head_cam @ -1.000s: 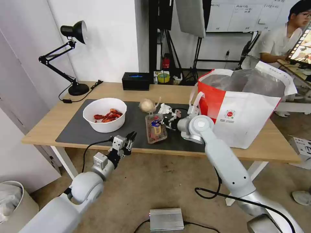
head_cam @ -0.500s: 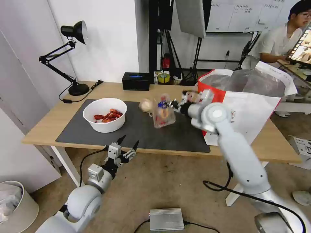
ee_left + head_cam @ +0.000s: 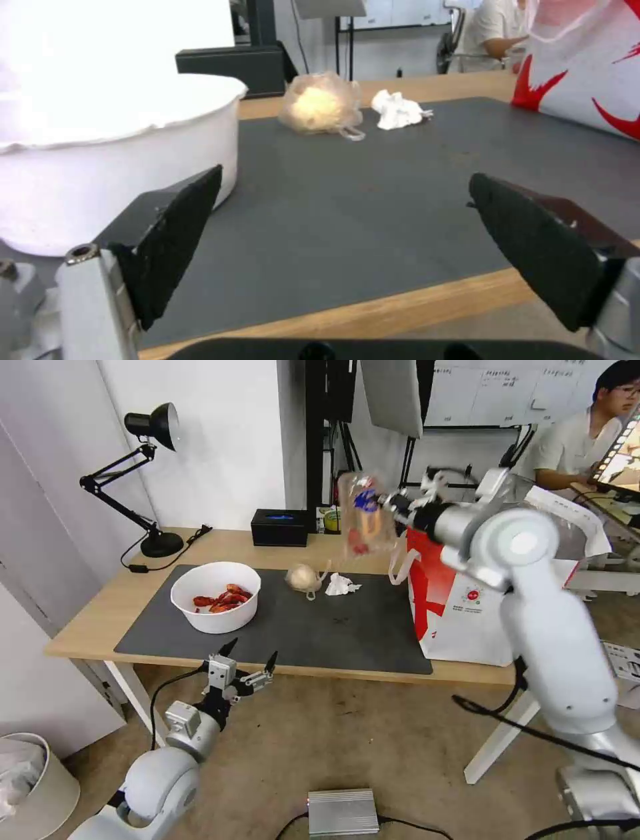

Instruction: Pick up the trash from the table and place it into the takeout bag.

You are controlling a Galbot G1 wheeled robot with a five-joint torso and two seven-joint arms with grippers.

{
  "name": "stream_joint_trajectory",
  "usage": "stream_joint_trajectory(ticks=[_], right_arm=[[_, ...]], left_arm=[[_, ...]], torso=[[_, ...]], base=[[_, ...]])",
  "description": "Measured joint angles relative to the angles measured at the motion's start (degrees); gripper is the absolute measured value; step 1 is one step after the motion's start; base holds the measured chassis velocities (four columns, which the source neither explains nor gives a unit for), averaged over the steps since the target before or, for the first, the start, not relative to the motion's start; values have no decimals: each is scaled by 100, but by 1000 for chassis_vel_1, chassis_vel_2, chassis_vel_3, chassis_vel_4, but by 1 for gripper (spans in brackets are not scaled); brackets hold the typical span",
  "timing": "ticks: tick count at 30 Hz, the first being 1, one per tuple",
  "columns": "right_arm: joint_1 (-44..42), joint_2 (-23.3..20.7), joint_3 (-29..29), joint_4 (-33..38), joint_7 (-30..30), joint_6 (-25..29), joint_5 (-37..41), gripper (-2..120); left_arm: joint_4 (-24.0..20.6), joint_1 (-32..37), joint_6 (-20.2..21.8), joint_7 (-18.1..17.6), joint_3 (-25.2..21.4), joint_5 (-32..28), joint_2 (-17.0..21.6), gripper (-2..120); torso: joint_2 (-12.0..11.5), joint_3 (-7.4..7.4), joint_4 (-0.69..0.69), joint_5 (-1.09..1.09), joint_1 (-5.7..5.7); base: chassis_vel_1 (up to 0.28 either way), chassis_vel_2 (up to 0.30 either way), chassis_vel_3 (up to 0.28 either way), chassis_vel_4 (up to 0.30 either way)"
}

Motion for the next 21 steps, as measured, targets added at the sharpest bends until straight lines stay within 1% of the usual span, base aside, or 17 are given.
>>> stream_joint_trajectory(ticks=[2, 3, 6, 7, 9, 10, 12, 13, 16, 17, 20, 21], right_arm=[[219, -270, 87, -129, -31, 19, 65, 0], [219, -270, 87, -129, -31, 19, 65, 0], [346, -726, 179, -215, -278, 30, -108, 0], [346, -726, 179, -215, -278, 30, -108, 0], [347, -1042, 198, -218, -348, 49, -186, 0], [347, -1042, 198, -218, -348, 49, -186, 0], [175, -1397, 278, -201, -547, 129, -447, 0], [175, -1397, 278, -201, -547, 129, -447, 0], [-223, -1761, 419, -198, -1001, 283, -1018, 0], [-223, -1761, 419, -198, -1001, 283, -1018, 0], [-522, -1944, 530, -233, -1314, 387, -1433, 0], [-522, -1944, 530, -233, -1314, 387, -1433, 0]], left_arm=[[-25, 32, 0, 0, -30, 9, -36, 100], [-25, 32, 0, 0, -30, 9, -36, 100], [-9, -1, 4, 2, -31, 21, -62, 100], [-9, -1, 4, 2, -31, 21, -62, 100], [38, -75, 10, 1, -1, 17, -62, 100], [38, -75, 10, 1, -1, 17, -62, 100], [60, -148, 12, -17, 111, 15, -59, 100], [60, -148, 12, -17, 111, 15, -59, 100], [74, -229, 12, -69, 267, 16, -91, 100], [74, -229, 12, -69, 267, 16, -91, 100], [73, -252, 13, -75, 341, 21, -96, 100], [73, -252, 13, -75, 341, 21, -96, 100]], torso=[[0, 0, 0, -1, 0], [0, 0, 0, -1, 0], [0, 0, -1, 1, 0], [0, 0, -1, 1, 0], [0, 0, -2, 1, 0], [0, 0, -2, 1, 0], [0, 0, -1, 1, 0], [0, 0, -1, 1, 0], [0, 0, -2, 2, 0], [0, 0, -2, 2, 0], [0, 0, -2, 1, 0], [0, 0, -2, 1, 0]], base=[[0, 0, 0, 0], [0, 0, 0, 0], [0, 0, 0, 0], [0, 0, 0, 0], [0, 0, 0, 0], [0, 0, 0, 0], [0, 0, 0, 0], [0, 0, 0, 0], [0, 0, 0, 0], [0, 0, 0, 0], [0, 0, 0, 0], [0, 0, 0, 0]])
